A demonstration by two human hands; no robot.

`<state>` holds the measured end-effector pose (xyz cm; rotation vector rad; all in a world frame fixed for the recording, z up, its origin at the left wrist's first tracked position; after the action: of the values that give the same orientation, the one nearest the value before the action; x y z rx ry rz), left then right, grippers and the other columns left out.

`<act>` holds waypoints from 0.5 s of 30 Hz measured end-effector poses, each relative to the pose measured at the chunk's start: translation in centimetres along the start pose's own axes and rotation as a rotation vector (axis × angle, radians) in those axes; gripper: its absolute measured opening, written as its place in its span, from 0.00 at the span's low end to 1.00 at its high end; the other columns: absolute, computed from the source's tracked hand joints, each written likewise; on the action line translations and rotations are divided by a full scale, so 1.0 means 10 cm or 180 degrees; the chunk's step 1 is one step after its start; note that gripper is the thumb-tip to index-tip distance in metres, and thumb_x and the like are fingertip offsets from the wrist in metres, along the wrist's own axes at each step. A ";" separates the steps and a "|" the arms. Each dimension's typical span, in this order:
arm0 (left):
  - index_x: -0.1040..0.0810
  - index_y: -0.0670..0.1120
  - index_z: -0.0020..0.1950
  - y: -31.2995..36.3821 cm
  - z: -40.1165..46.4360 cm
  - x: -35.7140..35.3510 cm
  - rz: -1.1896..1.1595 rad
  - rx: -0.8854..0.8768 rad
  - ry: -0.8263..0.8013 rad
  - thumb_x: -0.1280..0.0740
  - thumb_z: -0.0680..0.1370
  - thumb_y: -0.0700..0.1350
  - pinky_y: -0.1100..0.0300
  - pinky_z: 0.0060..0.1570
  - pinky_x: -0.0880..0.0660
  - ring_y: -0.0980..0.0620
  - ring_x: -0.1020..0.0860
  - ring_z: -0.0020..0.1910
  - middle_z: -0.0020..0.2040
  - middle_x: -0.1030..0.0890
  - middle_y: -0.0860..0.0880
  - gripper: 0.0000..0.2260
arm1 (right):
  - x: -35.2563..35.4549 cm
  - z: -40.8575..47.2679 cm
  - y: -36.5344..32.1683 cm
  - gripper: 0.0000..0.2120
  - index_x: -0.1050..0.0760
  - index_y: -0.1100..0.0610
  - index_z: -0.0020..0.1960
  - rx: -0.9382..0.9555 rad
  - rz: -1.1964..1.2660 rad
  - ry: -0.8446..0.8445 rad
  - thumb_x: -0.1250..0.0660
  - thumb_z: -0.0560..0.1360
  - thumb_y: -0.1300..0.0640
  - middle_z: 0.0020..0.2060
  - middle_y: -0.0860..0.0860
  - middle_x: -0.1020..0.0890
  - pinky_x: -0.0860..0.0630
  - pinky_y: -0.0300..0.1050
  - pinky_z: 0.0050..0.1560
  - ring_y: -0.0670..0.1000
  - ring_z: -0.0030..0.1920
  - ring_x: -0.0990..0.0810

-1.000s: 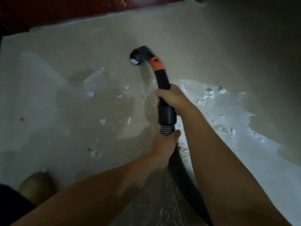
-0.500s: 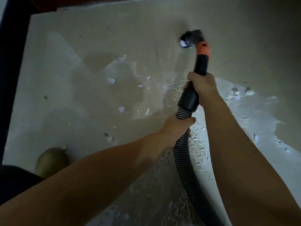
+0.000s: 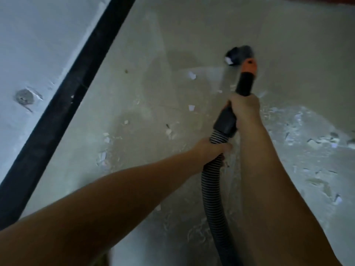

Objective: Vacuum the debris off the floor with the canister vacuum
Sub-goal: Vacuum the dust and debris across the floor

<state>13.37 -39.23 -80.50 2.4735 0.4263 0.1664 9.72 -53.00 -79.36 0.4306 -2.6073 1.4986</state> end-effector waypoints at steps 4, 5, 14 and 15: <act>0.28 0.42 0.41 0.04 -0.04 -0.13 -0.0038 0.0055 -0.0186 0.33 0.77 0.41 0.61 0.29 0.26 0.50 0.27 0.29 0.34 0.26 0.45 0.07 | 0.15 0.01 -0.01 0.14 0.28 0.62 0.54 0.0029 0.0150 0.0132 0.30 0.72 0.60 0.34 0.51 0.24 0.30 0.36 0.23 0.48 0.29 0.25; 0.28 0.42 0.41 -0.05 -0.06 -0.11 -0.0161 0.0077 -0.0119 0.33 0.77 0.41 0.62 0.27 0.26 0.50 0.27 0.29 0.33 0.27 0.45 0.07 | 0.05 -0.02 0.02 0.12 0.27 0.62 0.53 0.0081 0.0059 0.0045 0.30 0.71 0.61 0.33 0.52 0.24 0.29 0.36 0.23 0.48 0.29 0.25; 0.26 0.40 0.49 -0.84 -0.46 0.47 -0.0805 0.0325 0.0169 0.34 0.79 0.41 0.57 0.35 0.25 0.47 0.26 0.34 0.42 0.24 0.39 0.04 | -0.96 -0.91 0.37 0.08 0.26 0.62 0.50 0.0219 -0.0918 -0.1460 0.31 0.71 0.62 0.33 0.57 0.20 0.21 0.48 0.39 0.54 0.30 0.21; 0.25 0.41 0.48 -0.82 -0.44 0.46 -0.0630 0.0268 -0.0066 0.33 0.78 0.41 0.57 0.34 0.24 0.47 0.24 0.33 0.41 0.24 0.41 0.04 | -0.87 -0.87 0.36 0.08 0.26 0.61 0.49 0.0233 -0.0848 -0.1216 0.30 0.71 0.62 0.32 0.56 0.20 0.20 0.50 0.40 0.55 0.30 0.21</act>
<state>14.62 -28.99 -81.80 2.4940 0.6780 0.0424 16.51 -42.10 -79.90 1.1242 -2.6216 1.5484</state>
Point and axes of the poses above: each hand's wrist, its own z-axis towards the middle knuckle, its own x-axis out of the back of the hand, y = z × x, the point moved 4 cm from there along z, towards the middle knuckle
